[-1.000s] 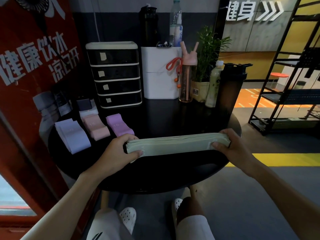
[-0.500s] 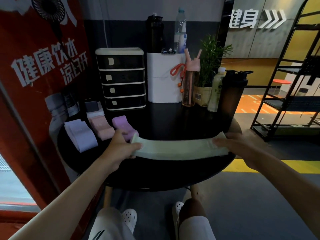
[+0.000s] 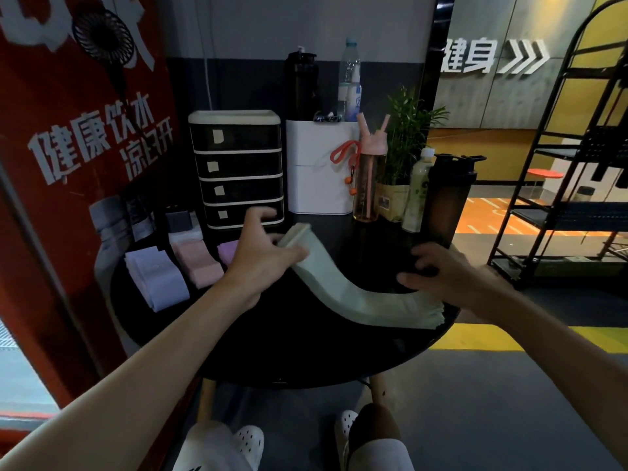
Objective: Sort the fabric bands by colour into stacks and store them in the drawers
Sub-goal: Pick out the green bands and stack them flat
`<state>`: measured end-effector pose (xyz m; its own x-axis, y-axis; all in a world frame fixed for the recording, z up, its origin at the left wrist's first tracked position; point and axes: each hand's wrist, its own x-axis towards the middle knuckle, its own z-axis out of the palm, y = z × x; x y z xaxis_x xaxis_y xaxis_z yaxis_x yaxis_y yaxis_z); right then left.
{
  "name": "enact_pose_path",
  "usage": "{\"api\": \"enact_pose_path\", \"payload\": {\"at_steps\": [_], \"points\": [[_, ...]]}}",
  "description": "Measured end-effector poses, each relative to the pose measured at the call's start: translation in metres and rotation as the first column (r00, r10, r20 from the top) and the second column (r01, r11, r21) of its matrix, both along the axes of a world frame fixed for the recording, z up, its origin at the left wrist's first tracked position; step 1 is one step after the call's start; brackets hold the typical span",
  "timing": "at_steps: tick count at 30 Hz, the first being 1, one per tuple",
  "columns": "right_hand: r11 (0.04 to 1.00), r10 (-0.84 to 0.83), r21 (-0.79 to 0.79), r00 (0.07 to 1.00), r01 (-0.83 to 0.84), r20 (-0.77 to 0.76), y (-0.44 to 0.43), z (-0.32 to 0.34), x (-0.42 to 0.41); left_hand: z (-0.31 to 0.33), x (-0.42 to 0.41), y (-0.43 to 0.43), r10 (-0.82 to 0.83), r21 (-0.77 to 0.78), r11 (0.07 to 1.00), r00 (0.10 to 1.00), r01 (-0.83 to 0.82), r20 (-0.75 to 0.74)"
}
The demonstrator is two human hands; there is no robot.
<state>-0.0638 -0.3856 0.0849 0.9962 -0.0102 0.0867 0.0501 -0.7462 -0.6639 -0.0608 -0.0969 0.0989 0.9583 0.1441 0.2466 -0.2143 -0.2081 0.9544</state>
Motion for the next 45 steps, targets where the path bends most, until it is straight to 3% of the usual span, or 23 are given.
{"api": "enact_pose_path", "payload": {"at_steps": [2, 4, 8, 12, 15, 19, 23, 25, 29, 36, 41, 45], "points": [[0.952, 0.179, 0.247, 0.983, -0.182, 0.034, 0.023, 0.033, -0.006, 0.022, -0.001, -0.011, -0.087, 0.043, 0.995, 0.994, 0.084, 0.072], [0.863, 0.335, 0.376, 0.939, -0.337, 0.074, 0.04, 0.061, -0.01, 0.044, -0.005, -0.019, -0.179, 0.093, 0.981, 0.976, 0.168, 0.122], [0.811, 0.41, 0.394, 0.901, -0.432, 0.141, 0.064, 0.098, -0.011, 0.075, -0.017, -0.029, -0.32, 0.204, 0.939, 0.923, 0.278, 0.216], [0.836, 0.438, 0.303, 0.889, -0.458, 0.135, 0.068, 0.117, -0.012, 0.089, -0.022, -0.031, -0.298, 0.286, 0.933, 0.912, 0.216, 0.282], [0.821, 0.457, 0.327, 0.882, -0.467, 0.112, 0.067, 0.122, -0.011, 0.09, -0.02, -0.028, -0.288, 0.296, 0.934, 0.913, 0.201, 0.289], [0.8, 0.434, 0.384, 0.886, -0.461, 0.16, 0.07, 0.124, -0.008, 0.088, -0.019, -0.031, -0.229, 0.222, 0.961, 0.925, 0.165, 0.303], [0.755, 0.312, 0.517, 0.915, -0.402, 0.256, 0.073, 0.13, 0.001, 0.072, -0.019, -0.042, -0.196, -0.111, 0.969, 0.96, 0.221, 0.201], [0.716, 0.271, 0.578, 0.919, -0.391, 0.286, 0.075, 0.135, 0.004, 0.053, -0.017, -0.049, -0.261, -0.179, 0.944, 0.959, 0.278, 0.112], [0.705, 0.208, 0.616, 0.933, -0.352, 0.295, 0.077, 0.143, 0.008, 0.016, -0.016, -0.058, -0.309, -0.008, 0.95, 0.947, 0.311, 0.093], [0.657, 0.226, 0.655, 0.926, -0.374, 0.302, 0.083, 0.144, 0.007, -0.007, -0.009, -0.046, -0.26, 0.106, 0.963, 0.959, 0.249, 0.109], [0.601, 0.239, 0.682, 0.908, -0.416, 0.344, 0.088, 0.15, 0.013, 0.013, 0.035, -0.03, -0.134, 0.217, 0.972, 0.966, 0.085, 0.221], [0.621, 0.223, 0.658, 0.901, -0.426, 0.372, 0.086, 0.151, 0.016, 0.027, 0.071, -0.016, -0.062, 0.222, 0.975, 0.945, -0.011, 0.322]]}}
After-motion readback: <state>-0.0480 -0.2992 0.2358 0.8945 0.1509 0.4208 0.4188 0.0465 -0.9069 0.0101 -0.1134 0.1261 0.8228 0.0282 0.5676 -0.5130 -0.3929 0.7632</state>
